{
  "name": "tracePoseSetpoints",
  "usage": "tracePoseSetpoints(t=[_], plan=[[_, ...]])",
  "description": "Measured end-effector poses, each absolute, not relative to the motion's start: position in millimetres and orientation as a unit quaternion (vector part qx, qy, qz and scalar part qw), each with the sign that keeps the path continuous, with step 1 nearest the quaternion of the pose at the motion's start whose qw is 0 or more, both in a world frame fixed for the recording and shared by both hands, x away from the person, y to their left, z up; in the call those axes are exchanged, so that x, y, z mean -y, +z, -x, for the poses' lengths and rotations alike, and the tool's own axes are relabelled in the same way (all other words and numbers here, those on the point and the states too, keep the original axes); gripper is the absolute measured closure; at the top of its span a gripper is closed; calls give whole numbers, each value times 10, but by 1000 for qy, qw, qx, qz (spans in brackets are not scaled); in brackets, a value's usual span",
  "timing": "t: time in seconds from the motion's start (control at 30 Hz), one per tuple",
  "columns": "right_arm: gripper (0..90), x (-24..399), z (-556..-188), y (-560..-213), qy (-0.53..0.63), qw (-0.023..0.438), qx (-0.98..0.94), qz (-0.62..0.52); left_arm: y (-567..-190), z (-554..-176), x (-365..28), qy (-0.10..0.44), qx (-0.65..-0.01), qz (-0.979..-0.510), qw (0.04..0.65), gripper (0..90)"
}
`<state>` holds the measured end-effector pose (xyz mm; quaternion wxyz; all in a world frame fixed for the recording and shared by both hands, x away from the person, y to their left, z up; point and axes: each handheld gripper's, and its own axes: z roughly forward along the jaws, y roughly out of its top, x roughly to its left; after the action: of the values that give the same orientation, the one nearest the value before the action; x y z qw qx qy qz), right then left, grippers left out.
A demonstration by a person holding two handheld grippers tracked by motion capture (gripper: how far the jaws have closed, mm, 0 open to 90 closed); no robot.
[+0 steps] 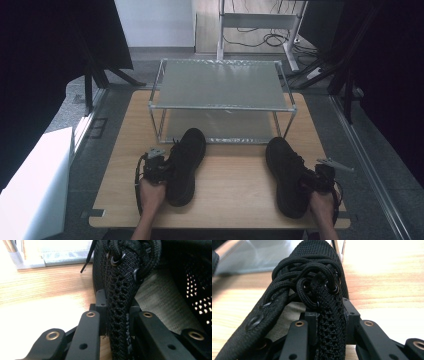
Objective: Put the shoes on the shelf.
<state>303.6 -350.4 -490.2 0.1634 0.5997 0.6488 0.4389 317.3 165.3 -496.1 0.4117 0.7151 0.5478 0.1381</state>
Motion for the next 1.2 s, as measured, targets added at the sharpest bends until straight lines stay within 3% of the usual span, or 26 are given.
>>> tracePoseSetpoints(t=[0.53,0.93,1.2], plan=[[726,3500,-3050,-4884,528,45,-598,-601,-4962,-3189,-1686,65,-537,-700,466,801],[725,3286,-3107,-4783,569,-8,-586,-576,-4807,-3156,-1676,35,-528,-678,511,800],[725,3146,-3133,-4693,586,-14,-582,-564,-4665,-3115,-1600,33,-512,-676,529,800]])
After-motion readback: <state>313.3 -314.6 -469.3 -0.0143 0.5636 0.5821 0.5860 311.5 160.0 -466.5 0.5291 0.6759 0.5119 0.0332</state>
